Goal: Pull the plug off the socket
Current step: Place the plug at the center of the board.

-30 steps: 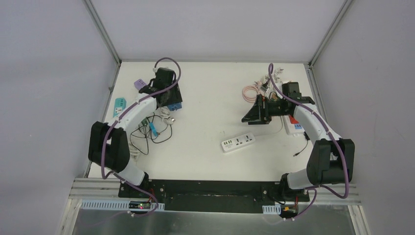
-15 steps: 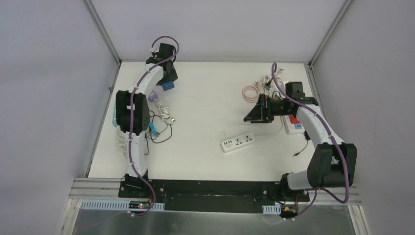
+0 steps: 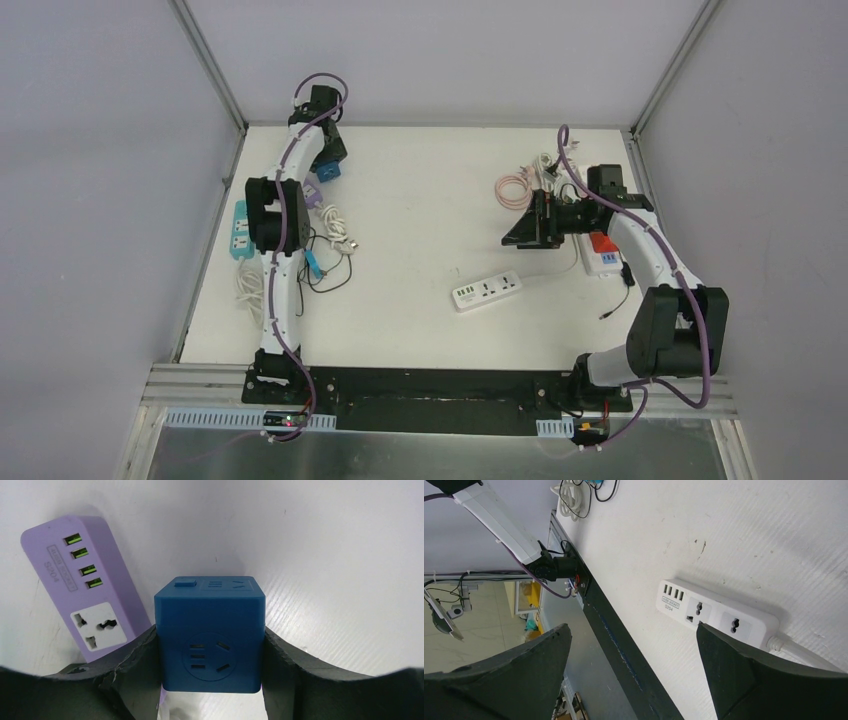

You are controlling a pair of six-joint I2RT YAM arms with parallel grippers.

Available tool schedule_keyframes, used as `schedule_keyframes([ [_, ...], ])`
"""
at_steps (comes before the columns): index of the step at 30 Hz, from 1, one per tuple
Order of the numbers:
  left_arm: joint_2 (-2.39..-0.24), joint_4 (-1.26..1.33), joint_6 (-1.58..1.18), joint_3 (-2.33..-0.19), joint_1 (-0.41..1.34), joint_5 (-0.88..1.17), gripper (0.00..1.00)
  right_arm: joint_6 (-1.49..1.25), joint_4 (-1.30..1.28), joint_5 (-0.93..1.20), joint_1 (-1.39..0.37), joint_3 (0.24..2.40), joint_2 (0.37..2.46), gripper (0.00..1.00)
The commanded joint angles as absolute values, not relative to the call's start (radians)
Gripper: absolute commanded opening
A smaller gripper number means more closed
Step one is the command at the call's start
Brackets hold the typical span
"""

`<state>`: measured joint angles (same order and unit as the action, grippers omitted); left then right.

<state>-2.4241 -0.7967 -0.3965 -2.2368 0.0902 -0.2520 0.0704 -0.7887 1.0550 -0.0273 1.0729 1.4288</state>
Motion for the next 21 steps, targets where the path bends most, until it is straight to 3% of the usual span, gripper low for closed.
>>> schedule_keyframes([
  [1, -2.443, -0.804, -0.379, -2.313, 0.077, -0.237, 0.04, 0.11, -0.799, 1.051, -0.011, 1.121, 1.436, 1.0],
  [3, -2.454, -0.804, -0.381, -2.32, 0.072, -0.227, 0.11, 0.112, -0.802, 1.049, -0.008, 1.124, 1.44, 1.0],
  [6, -2.462, -0.803, -0.391, -2.321, 0.066, -0.215, 0.33, 0.114, -0.805, 1.049, -0.004, 1.126, 1.443, 1.0],
  [13, -2.441, -0.809, -0.394, -2.321, 0.06, -0.204, 0.75, 0.115, -0.806, 1.047, -0.003, 1.123, 1.426, 1.0],
  [16, -2.407, -0.813, -0.385, -2.321, 0.06, -0.199, 0.86, 0.116, -0.806, 1.047, -0.002, 1.121, 1.414, 1.0],
  [21, -2.305, -0.828, -0.348, -2.294, 0.062, -0.181, 0.97, 0.127, -0.814, 1.039, 0.02, 1.118, 1.387, 1.0],
])
